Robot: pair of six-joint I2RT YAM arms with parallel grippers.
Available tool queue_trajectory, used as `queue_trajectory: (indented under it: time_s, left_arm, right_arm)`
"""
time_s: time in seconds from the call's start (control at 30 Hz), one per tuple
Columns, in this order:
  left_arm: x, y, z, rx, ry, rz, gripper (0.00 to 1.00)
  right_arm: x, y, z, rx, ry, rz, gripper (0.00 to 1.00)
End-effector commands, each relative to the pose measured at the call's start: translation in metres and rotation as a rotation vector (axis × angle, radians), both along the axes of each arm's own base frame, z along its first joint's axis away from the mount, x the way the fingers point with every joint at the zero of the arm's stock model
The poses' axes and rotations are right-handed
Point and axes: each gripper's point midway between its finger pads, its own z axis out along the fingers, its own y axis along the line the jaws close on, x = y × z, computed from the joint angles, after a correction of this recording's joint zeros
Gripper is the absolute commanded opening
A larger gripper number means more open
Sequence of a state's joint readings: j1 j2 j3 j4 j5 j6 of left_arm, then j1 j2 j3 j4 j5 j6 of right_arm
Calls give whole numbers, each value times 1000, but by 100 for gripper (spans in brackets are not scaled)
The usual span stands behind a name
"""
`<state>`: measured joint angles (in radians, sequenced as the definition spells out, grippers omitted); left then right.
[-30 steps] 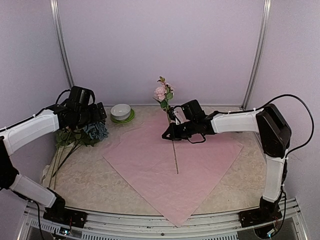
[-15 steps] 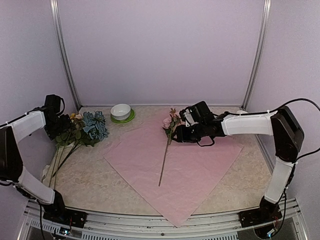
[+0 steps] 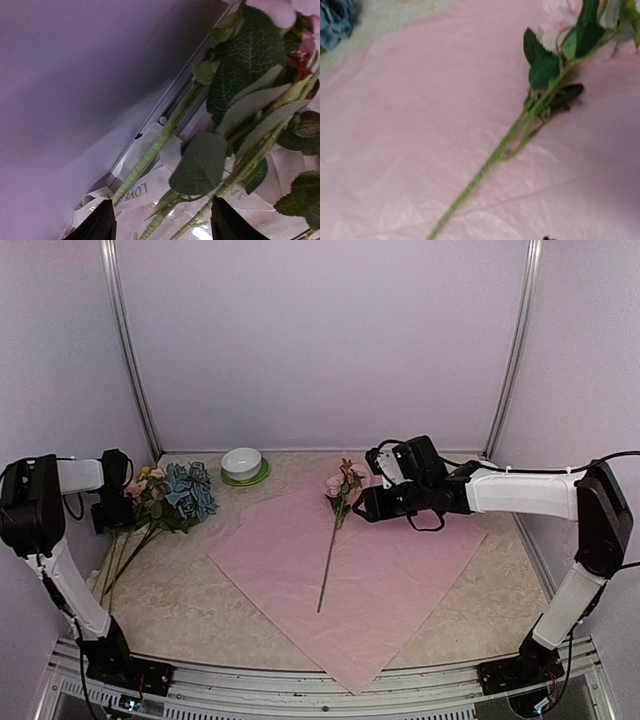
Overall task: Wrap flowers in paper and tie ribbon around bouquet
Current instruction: Pick up the fake flower from the corner of the board.
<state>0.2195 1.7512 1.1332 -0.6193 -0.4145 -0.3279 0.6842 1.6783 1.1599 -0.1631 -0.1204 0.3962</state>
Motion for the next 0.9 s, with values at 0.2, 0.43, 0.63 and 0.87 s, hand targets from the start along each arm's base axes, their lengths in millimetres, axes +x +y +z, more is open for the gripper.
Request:
queue_trajectory:
  time_s: [0.2, 0.43, 0.63, 0.87]
  left_arm:
    - [-2, 13, -33, 41, 127, -39, 49]
    - [-1, 14, 8, 117, 34, 1, 0]
    - [9, -31, 133, 248, -225, -49, 0]
    - [20, -208, 291, -55, -814, -428, 0]
  right_arm:
    - [-8, -4, -5, -26, -7, 45, 52]
    - [-10, -7, 2, -24, -13, 37, 52]
    - [-7, -8, 14, -34, -32, 31, 52]
    - [-24, 14, 63, 61, -175, 178, 54]
